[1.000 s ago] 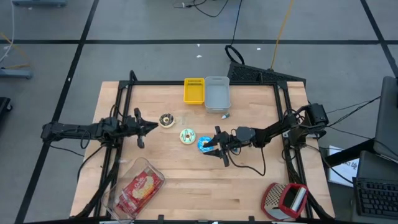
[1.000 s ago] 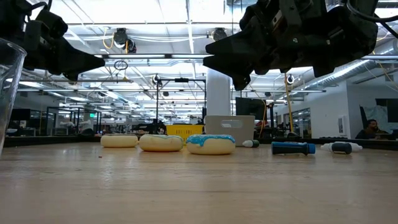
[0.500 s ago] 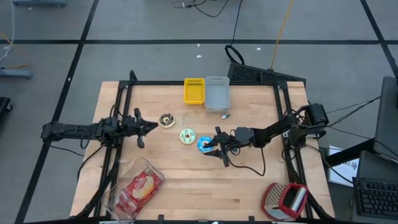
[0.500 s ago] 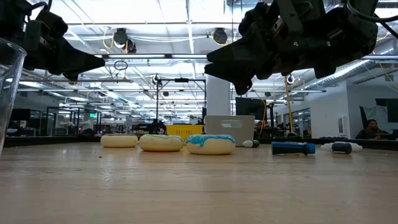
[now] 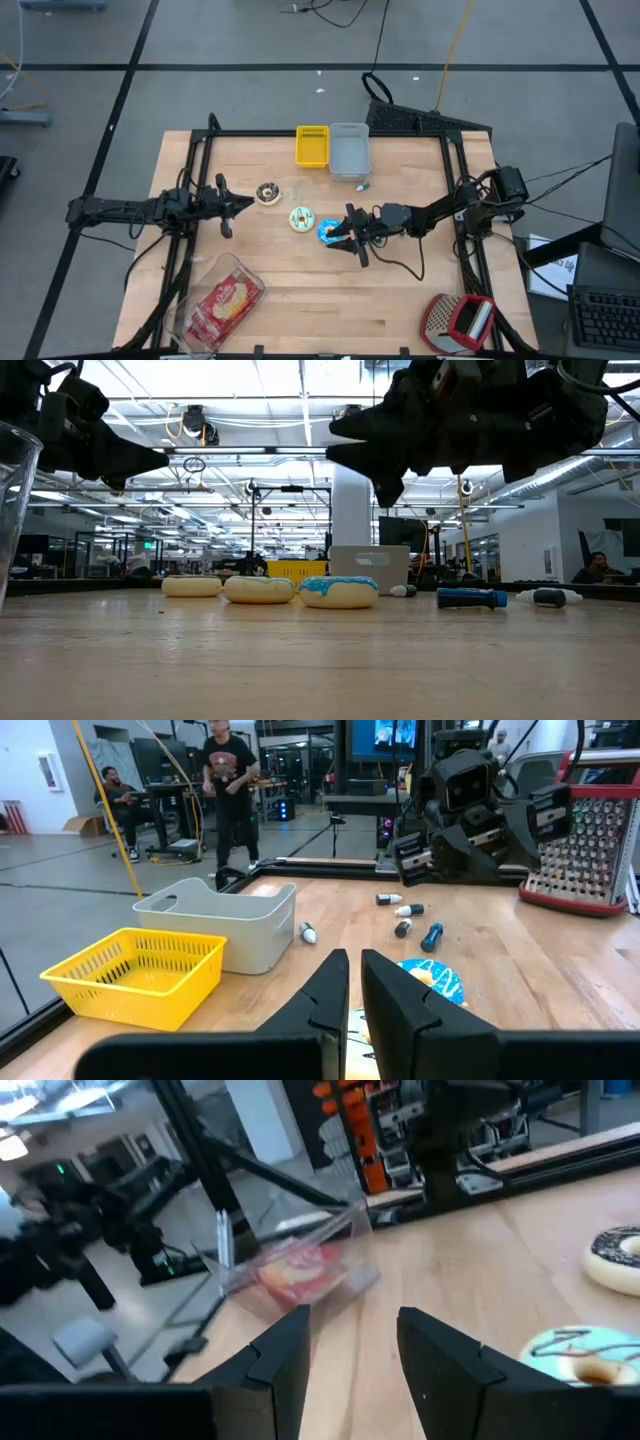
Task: Pick & Place Food Item
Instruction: Put the blue food coloring bottle into the white bin
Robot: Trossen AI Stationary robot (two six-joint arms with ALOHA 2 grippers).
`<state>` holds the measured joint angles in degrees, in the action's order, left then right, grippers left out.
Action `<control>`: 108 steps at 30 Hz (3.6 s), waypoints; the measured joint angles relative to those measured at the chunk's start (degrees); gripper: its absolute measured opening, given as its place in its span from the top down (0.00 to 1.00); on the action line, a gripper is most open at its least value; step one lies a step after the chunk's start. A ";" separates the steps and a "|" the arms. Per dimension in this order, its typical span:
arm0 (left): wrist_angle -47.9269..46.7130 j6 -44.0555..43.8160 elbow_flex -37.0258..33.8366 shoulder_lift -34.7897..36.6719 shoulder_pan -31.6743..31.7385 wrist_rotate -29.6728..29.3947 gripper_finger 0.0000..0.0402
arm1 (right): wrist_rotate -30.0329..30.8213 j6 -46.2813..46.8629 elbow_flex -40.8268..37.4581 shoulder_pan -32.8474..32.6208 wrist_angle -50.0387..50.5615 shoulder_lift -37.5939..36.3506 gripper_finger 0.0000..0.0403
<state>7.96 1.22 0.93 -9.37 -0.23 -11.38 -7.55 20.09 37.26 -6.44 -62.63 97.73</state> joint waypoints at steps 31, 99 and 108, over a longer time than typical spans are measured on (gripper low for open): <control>0.00 0.02 0.00 0.02 0.00 -0.20 0.92 | 34.27 61.93 2.33 -12.40 116.45 -24.91 0.65; 0.02 0.02 -0.02 0.02 0.00 -0.19 0.92 | 34.05 50.79 -7.45 -6.38 100.40 -24.93 0.80; 0.03 0.00 -0.02 0.00 -0.02 -0.17 0.92 | 33.83 50.67 -7.48 -6.38 100.02 -26.77 0.81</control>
<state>7.99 1.21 0.91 -9.37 -0.25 -11.55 26.27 70.76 29.78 -12.82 37.39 70.97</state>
